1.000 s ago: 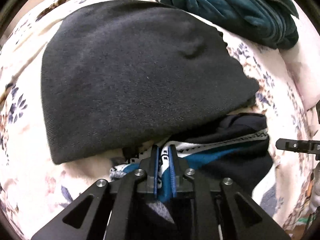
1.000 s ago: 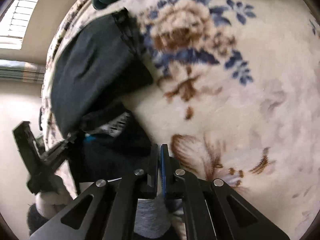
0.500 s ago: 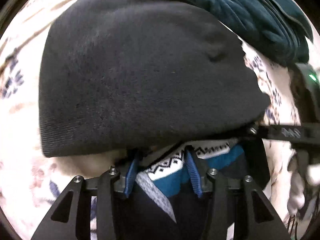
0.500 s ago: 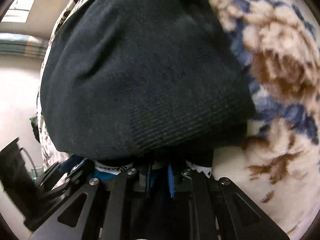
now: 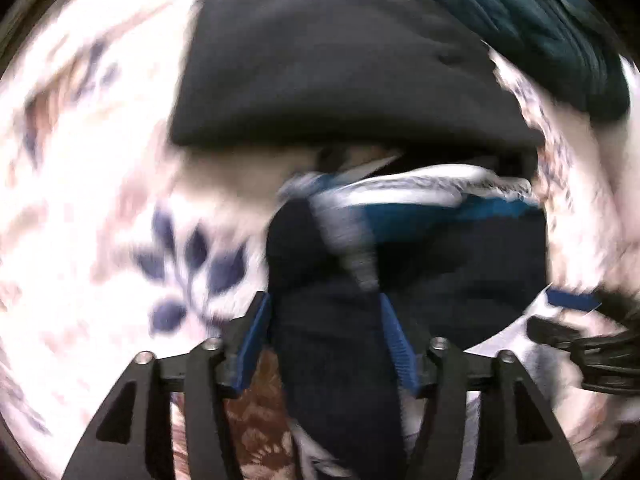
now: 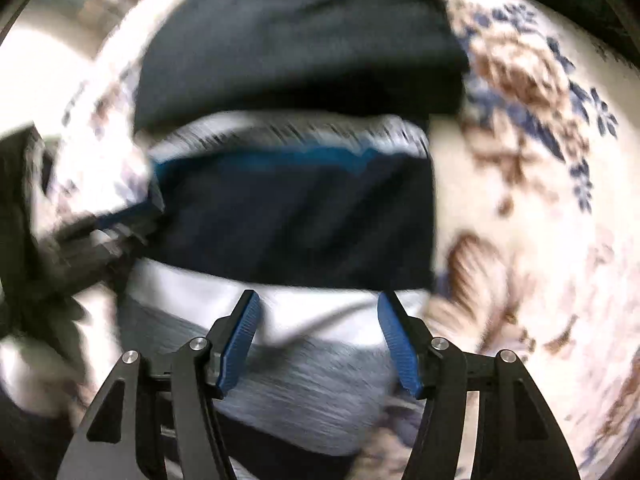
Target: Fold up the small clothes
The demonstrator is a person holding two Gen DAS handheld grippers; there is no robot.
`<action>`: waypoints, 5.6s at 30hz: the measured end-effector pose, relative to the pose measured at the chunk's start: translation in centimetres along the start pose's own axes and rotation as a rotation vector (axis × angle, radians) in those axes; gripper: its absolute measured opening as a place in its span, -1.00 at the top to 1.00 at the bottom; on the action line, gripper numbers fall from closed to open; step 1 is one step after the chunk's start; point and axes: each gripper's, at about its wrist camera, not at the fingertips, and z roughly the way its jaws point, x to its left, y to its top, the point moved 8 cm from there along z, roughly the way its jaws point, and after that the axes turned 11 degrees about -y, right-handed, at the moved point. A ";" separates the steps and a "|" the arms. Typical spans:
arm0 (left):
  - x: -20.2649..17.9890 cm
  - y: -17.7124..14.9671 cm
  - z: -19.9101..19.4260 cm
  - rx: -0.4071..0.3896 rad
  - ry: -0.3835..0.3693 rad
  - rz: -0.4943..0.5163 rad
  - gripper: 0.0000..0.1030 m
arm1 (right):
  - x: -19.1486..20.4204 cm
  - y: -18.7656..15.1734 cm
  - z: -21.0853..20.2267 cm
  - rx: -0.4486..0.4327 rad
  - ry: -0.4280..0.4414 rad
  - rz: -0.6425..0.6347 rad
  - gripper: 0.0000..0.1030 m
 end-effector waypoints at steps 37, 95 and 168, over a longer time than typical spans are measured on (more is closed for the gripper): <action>-2.1 -7.0 -3.9 -0.131 -0.218 -0.165 0.64 | -2.3 -13.7 -2.9 0.118 0.203 0.411 -0.32; 1.2 -28.1 -8.6 0.037 -0.329 -0.212 0.07 | 5.9 -42.2 -1.5 0.300 0.158 0.518 -0.35; -12.5 -10.4 -21.3 -0.274 -0.282 0.058 0.75 | 6.7 -16.7 -23.8 -0.344 -0.073 0.271 0.70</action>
